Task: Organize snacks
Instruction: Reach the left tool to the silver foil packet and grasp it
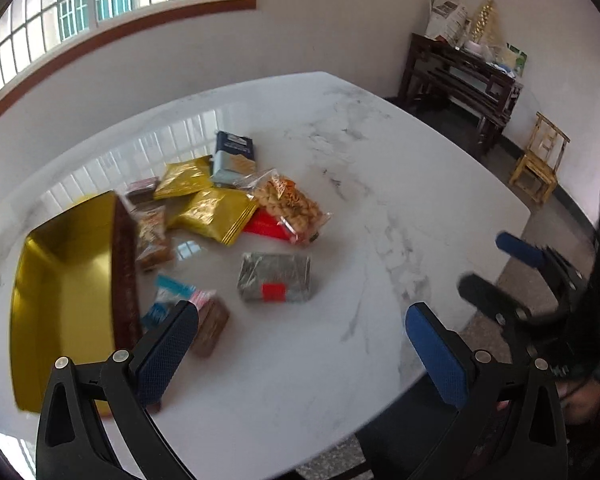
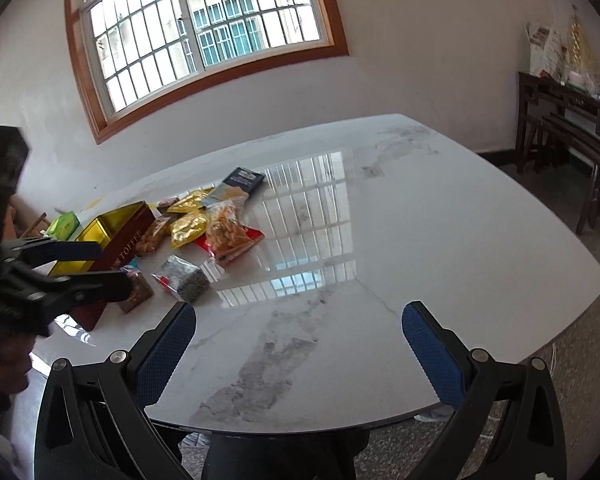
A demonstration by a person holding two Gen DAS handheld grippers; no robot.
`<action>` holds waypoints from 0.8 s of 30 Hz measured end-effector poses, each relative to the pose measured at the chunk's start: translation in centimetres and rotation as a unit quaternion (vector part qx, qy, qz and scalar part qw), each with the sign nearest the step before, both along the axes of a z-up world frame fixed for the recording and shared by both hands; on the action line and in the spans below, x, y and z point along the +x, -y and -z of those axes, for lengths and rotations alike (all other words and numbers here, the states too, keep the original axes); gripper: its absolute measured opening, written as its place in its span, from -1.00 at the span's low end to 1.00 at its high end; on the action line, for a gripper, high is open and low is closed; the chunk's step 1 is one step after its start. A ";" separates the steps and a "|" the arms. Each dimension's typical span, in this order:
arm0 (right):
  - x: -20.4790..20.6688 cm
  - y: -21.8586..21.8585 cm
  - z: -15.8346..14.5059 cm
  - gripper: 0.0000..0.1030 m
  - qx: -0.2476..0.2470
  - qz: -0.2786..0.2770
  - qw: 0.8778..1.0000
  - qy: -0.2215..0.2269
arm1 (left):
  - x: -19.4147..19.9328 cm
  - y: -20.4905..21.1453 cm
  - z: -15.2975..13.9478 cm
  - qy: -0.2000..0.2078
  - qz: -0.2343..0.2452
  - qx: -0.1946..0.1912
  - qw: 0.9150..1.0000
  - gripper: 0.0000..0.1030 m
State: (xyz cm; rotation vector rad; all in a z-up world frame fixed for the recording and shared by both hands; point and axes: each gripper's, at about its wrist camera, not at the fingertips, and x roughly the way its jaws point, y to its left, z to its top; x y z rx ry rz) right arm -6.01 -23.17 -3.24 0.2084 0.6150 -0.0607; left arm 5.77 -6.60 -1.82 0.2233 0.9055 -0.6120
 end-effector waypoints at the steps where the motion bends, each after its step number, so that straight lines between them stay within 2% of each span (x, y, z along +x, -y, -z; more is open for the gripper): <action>1: 0.1 0.2 0.3 0.99 0.003 0.000 1.000 -0.004 | 0.6 0.4 0.4 -0.005 0.005 0.005 1.000 0.99; 4: 0.4 0.6 0.8 0.99 0.011 0.002 1.000 -0.014 | 2.4 1.5 1.8 -0.025 0.008 0.021 0.999 0.99; 8: 0.8 1.1 1.5 0.99 0.021 0.004 1.000 -0.023 | 4.7 2.3 3.3 -0.052 0.010 0.023 0.998 0.99; 12: 1.4 1.2 2.3 0.99 0.028 0.000 0.999 -0.038 | 5.9 2.2 4.1 -0.060 0.003 0.023 0.998 0.98; 17: 1.8 1.3 2.9 0.99 0.032 -0.001 0.998 -0.048 | 6.4 2.7 5.3 -0.063 0.017 0.053 0.996 0.91; 20: 2.1 1.5 3.2 0.99 0.035 -0.001 0.998 -0.054 | 6.7 2.9 6.0 -0.071 0.019 0.061 0.995 0.80; 23: 2.4 1.6 3.5 0.99 0.037 0.000 0.998 -0.060 | 7.3 3.1 7.1 -0.085 0.014 0.077 0.993 0.28; 24: 2.5 1.6 3.6 0.99 0.038 0.000 0.997 -0.062 | 7.4 3.0 7.4 -0.088 0.009 0.081 0.993 0.19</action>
